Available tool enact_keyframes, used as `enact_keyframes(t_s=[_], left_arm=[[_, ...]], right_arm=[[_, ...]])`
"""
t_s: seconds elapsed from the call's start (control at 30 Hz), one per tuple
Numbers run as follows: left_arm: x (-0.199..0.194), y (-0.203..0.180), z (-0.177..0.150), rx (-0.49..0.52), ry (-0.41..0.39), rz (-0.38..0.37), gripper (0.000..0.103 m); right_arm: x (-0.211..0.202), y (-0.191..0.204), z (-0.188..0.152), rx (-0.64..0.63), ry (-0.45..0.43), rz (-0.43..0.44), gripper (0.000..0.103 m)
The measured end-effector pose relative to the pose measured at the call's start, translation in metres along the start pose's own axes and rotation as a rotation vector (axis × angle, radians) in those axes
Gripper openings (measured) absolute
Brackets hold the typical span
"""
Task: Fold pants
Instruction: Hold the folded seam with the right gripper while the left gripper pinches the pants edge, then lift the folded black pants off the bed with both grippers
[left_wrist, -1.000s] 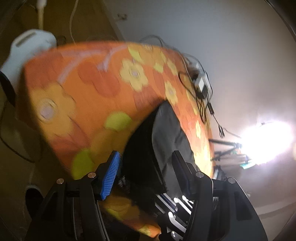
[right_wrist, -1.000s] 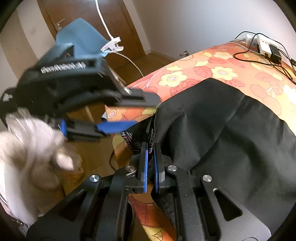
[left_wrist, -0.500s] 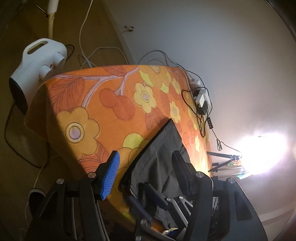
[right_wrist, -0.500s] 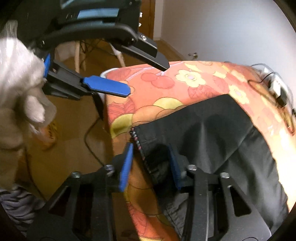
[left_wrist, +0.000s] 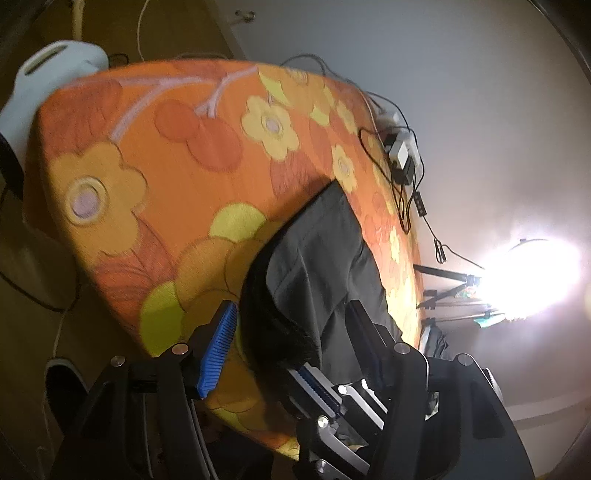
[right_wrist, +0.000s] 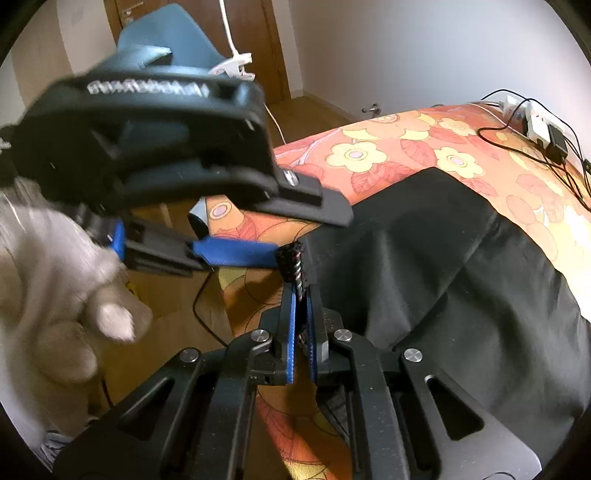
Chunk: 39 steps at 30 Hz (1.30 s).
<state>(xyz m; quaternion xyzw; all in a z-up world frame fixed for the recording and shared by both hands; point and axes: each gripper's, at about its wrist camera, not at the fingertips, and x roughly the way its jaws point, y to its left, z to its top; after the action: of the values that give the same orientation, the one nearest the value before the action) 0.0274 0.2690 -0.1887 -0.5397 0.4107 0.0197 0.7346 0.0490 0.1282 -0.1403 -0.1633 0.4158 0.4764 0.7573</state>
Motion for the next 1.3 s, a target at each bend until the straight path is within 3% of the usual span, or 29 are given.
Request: enact_keyframes(t_s=[0.3,0.4,0.57,0.6,0.73,0.83,0.9,1.13,1.3], left_arm=[[0.011,-0.006,-0.003,0.007,0.008,-0.011,0.061],[0.012,-0.008,-0.004,0.033,0.000,-0.005,0.061],[0.011,-0.008,-0.006,0.061,-0.021,-0.008,0.058],[0.011,-0.009,-0.007,0.077,-0.033,0.000,0.055],[0.010,-0.018,-0.014,0.179,-0.082,0.040,0.028],[0.010,-0.026,-0.023,0.273,-0.119,0.076,0.020],[0.012,-0.025,-0.027,0.278,-0.128,0.055,0.019],[0.008,-0.044,-0.039,0.393,-0.167,0.028,0.014],[0.009,-0.048,-0.044,0.425,-0.151,0.022,0.014]], right_arm=[[-0.006,-0.003,-0.003,0.004,0.002,0.037,0.006],[-0.015,-0.009,-0.010,0.002,0.020,0.026,0.020],[-0.047,-0.031,-0.022,0.074,0.013,0.040,0.021],[-0.053,-0.036,-0.022,0.087,0.009,0.037,0.021],[-0.075,-0.057,-0.016,0.142,-0.021,0.021,0.021],[-0.088,-0.074,-0.004,0.212,-0.062,0.007,0.040],[-0.093,-0.084,0.009,0.269,-0.094,0.000,0.056],[-0.042,-0.099,0.072,0.409,0.008,0.083,0.059],[0.010,-0.094,0.093,0.422,0.121,0.057,0.059]])
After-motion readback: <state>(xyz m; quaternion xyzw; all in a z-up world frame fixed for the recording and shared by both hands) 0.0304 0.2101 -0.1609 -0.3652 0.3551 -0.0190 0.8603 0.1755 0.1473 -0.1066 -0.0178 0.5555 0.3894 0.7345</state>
